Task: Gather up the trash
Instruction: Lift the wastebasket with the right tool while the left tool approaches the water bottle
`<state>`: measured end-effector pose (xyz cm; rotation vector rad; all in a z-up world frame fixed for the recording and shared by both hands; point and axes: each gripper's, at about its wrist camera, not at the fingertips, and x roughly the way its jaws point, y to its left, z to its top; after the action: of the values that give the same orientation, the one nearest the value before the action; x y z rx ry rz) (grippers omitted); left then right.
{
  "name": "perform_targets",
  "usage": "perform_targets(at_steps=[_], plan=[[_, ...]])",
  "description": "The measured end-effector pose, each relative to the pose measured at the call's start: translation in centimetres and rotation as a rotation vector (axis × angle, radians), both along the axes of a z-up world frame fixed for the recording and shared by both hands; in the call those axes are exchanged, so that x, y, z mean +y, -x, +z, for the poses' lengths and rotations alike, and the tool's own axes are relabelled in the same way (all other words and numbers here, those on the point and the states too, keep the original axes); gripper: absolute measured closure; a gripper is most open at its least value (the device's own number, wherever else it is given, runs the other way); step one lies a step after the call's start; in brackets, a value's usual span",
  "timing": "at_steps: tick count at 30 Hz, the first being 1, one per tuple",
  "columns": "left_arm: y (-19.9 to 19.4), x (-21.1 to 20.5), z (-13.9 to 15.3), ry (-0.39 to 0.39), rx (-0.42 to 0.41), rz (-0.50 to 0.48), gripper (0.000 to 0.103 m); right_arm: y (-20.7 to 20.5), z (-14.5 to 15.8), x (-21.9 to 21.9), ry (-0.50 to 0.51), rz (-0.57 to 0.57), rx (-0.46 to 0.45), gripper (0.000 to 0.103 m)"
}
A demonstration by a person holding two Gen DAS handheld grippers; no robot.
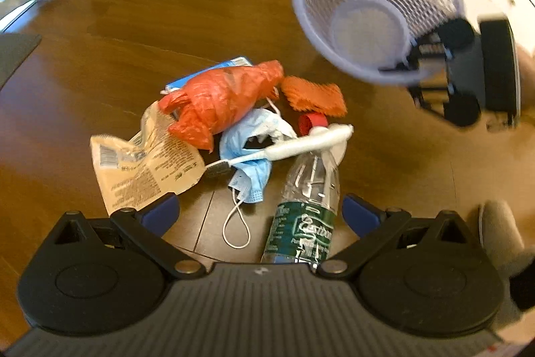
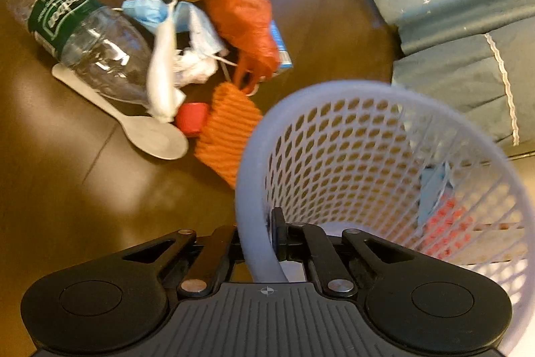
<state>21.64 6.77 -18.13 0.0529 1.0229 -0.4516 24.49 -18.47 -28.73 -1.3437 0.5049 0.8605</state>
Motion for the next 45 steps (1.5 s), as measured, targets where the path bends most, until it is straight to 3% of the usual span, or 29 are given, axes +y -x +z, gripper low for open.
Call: perform_targets(at_steps=[3, 9, 16, 28, 38, 45], plan=[[0.6, 0.5, -0.4, 0.018, 0.003, 0.051, 0.002, 0.3, -0.7, 0.4, -0.017, -0.029, -0.017, 0.102], [2.9, 0.6, -0.3, 0.016, -0.043, -0.001, 0.002, 0.1, -0.6, 1.3, -0.03, -0.066, -0.032, 0.102], [2.9, 0.3, -2.9, 0.07, -0.044, 0.035, 0.003, -0.5, -0.5, 2.4, -0.081, -0.142, -0.052, 0.102], [2.9, -2.6, -5.3, 0.032, -0.029, -0.105, 0.009, -0.9, -2.4, 0.5, -0.078, -0.175, -0.12, 0.101], [3.4, -3.6, -5.9, 0.013, -0.041, -0.115, 0.01, -1.1, -1.5, 0.7, -0.154, -0.219, -0.11, 0.101], [3.7, -4.2, -7.0, -0.01, -0.033, -0.165, 0.017, -0.8, -1.5, 0.5, -0.159, -0.219, -0.109, 0.101]])
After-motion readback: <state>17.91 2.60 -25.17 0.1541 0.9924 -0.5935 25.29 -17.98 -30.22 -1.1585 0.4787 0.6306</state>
